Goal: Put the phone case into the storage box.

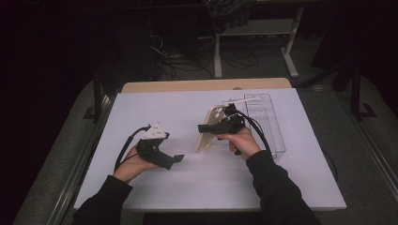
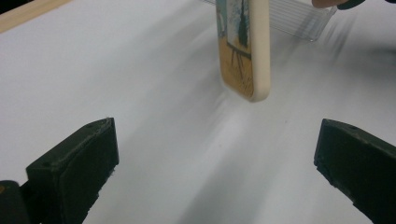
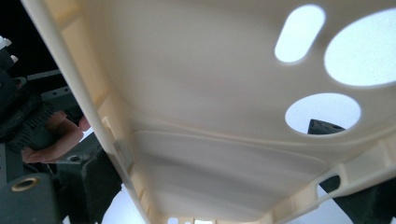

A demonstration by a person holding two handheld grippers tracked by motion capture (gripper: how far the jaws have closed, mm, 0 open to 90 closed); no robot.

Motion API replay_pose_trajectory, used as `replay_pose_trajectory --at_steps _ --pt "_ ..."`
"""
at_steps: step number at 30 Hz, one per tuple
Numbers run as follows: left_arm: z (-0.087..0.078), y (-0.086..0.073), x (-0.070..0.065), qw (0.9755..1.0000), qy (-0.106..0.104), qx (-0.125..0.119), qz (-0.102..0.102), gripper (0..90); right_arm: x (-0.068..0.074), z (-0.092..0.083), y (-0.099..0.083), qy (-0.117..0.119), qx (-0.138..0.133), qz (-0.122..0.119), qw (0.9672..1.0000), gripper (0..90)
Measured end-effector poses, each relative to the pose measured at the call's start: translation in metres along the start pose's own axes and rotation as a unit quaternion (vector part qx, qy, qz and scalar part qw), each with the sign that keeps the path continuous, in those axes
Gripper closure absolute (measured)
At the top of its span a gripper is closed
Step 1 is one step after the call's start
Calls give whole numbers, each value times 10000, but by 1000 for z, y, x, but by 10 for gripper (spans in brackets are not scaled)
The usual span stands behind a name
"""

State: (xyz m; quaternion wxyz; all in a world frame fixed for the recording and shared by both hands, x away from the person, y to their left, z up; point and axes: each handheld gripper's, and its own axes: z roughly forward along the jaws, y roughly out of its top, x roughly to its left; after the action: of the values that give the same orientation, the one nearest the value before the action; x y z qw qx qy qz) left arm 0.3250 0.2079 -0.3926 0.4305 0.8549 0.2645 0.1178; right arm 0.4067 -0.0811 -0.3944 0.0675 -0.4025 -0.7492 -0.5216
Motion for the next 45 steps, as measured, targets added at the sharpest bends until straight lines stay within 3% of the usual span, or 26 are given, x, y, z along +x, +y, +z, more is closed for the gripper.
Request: replay_pose_trajectory --at_steps 6,10,15,19,24,28,29,32,37,38,45 --pt "-10 -19 3 9998 140 7 113 0 0 1 -1 4 33 4 10000 77" --pt "-15 -35 0 9997 256 -32 -35 0 0 1 -1 17 20 25 10000 77" --pt "-25 -49 1 9997 155 -184 -106 0 1 1 -1 12 6 10 10000 77" --pt "-26 -58 -2 9997 162 -138 -93 0 1 2 -2 -13 43 45 10000 77" --pt "-25 -60 -1 9998 125 -101 -153 0 1 5 -2 -37 43 72 10000 77" --pt "-26 -60 -2 9997 197 -70 -109 0 2 5 2 -90 21 110 9999 78" --pt "-27 -60 0 9998 220 -40 -7 0 2 5 3 -118 33 87 9999 78" --pt "-27 -61 0 9996 198 -112 -155 0 2 3 7 -187 39 58 9998 78" --pt "-27 -61 4 9997 205 26 -162 0 0 -2 12 -301 44 99 9995 78" --pt "-26 -61 2 9994 184 -33 -276 0 0 -4 14 -328 42 109 9994 78" --pt "-27 -61 2 9997 151 37 -210 0 -5 -14 25 -500 -17 104 9987 78"
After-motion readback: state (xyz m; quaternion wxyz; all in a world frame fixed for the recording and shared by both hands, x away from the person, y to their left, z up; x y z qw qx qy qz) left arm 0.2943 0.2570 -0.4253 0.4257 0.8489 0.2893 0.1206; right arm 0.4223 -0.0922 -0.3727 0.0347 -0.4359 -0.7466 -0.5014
